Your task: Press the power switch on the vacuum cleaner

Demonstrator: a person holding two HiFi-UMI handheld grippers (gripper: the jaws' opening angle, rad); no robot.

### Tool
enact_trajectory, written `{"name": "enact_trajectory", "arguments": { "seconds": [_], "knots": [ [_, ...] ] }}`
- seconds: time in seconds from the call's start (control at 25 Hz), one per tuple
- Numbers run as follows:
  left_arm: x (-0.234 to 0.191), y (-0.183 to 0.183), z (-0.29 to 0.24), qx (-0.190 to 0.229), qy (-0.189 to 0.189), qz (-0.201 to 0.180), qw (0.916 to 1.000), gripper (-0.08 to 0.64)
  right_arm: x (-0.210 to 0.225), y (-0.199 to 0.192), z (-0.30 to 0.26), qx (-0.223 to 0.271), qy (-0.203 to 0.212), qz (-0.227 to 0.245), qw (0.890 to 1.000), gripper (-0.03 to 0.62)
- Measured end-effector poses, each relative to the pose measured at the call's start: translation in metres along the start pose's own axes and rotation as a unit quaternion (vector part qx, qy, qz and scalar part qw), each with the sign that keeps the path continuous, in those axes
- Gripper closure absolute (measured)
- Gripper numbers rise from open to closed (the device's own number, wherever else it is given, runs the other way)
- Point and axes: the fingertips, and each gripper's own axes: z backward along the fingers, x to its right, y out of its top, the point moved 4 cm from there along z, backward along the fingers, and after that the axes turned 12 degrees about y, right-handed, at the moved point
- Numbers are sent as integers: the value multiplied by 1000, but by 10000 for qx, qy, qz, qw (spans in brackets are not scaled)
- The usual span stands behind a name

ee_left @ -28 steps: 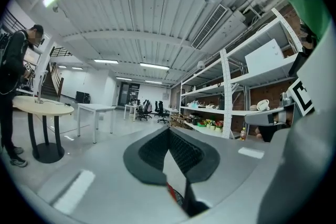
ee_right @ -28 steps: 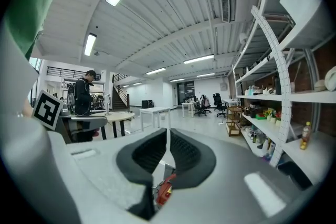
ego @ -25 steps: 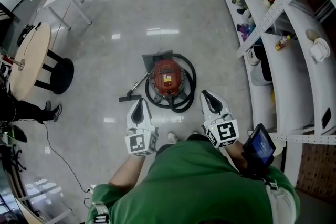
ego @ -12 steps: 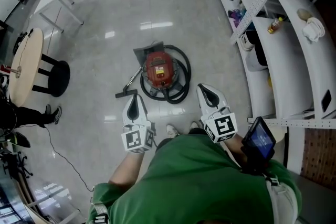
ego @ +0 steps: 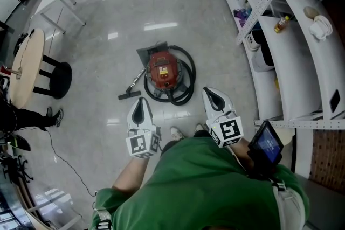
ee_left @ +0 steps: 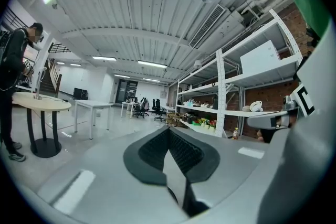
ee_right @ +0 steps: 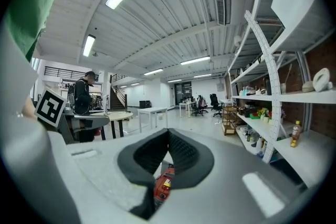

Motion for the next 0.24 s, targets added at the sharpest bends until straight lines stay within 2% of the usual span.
{"name": "enact_trajectory", "arguments": {
  "seconds": [0.24],
  "knots": [
    [1, 0, 2, -3, 45, 55, 10000, 554, -3, 4, -3, 36, 86, 121, 9999, 589]
  ]
}}
